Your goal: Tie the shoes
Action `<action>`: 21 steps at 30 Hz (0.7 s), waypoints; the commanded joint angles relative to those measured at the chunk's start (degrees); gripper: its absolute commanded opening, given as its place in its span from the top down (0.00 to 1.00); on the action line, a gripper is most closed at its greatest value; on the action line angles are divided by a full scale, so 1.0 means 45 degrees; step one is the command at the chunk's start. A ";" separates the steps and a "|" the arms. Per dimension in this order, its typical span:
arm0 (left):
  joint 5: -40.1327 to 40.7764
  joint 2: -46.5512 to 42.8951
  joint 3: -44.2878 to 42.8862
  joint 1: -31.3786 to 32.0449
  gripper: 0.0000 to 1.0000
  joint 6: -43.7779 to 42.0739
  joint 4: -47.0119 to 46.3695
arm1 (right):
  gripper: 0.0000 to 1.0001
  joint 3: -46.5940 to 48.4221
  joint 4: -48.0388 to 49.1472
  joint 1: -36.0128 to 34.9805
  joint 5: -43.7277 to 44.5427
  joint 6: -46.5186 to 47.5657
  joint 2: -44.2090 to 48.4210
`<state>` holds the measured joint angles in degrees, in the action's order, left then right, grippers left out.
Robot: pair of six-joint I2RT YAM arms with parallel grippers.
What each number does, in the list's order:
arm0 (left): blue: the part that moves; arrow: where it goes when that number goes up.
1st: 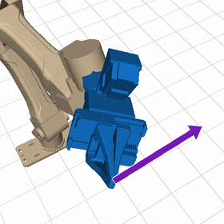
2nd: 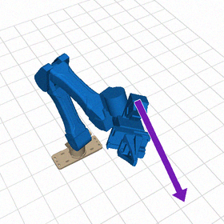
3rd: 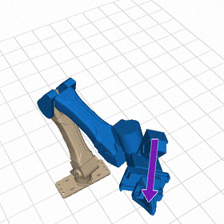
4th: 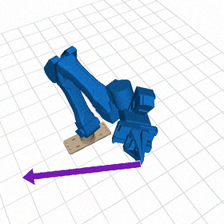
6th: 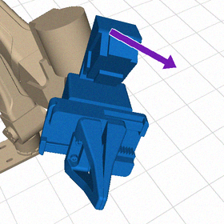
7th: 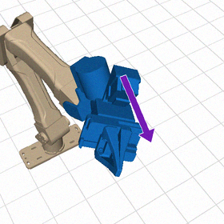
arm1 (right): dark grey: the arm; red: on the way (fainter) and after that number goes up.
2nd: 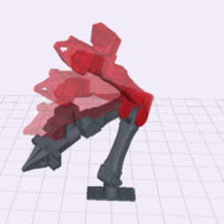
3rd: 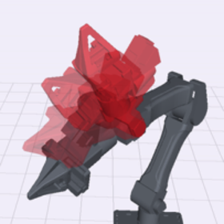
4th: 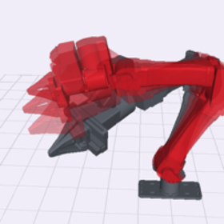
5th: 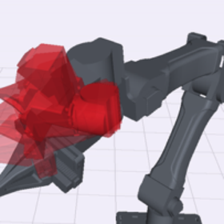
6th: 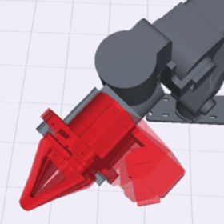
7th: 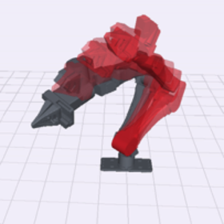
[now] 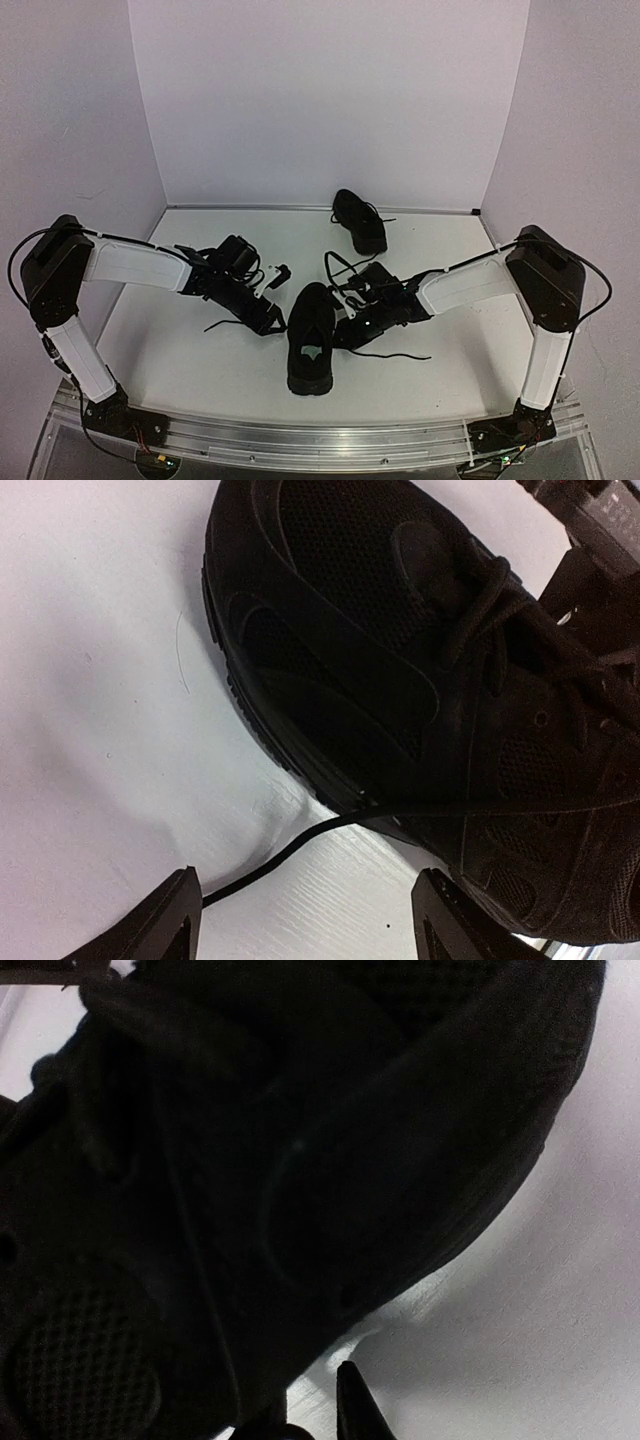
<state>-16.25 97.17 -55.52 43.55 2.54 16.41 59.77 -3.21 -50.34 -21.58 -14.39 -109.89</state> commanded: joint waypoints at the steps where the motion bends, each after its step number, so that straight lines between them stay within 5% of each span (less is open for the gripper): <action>1: 0.0394 -0.0137 0.0275 -0.0011 0.26 -0.1276 -0.0570 | 0.92 0.0142 0.0301 0.0044 0.0201 -0.0006 0.0141; 6: 0.0782 0.0395 0.0065 -0.0010 0.28 -0.2503 0.0073 | 1.00 -0.0178 0.0281 0.0071 0.0167 -0.0077 0.0412; 17: 0.0916 0.1875 -0.1133 0.0319 0.36 -0.3643 0.0338 | 1.00 -0.0483 0.0277 0.0323 0.0037 -0.0298 0.0521; 21: 0.0699 0.2096 -0.1068 0.0361 0.50 -0.3544 -0.0093 | 1.00 -0.0554 0.0258 0.0383 0.0016 -0.0408 0.0646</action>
<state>-12.25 105.19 -58.87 44.76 -12.26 17.35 58.20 -2.48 -49.16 -21.89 -15.45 -109.36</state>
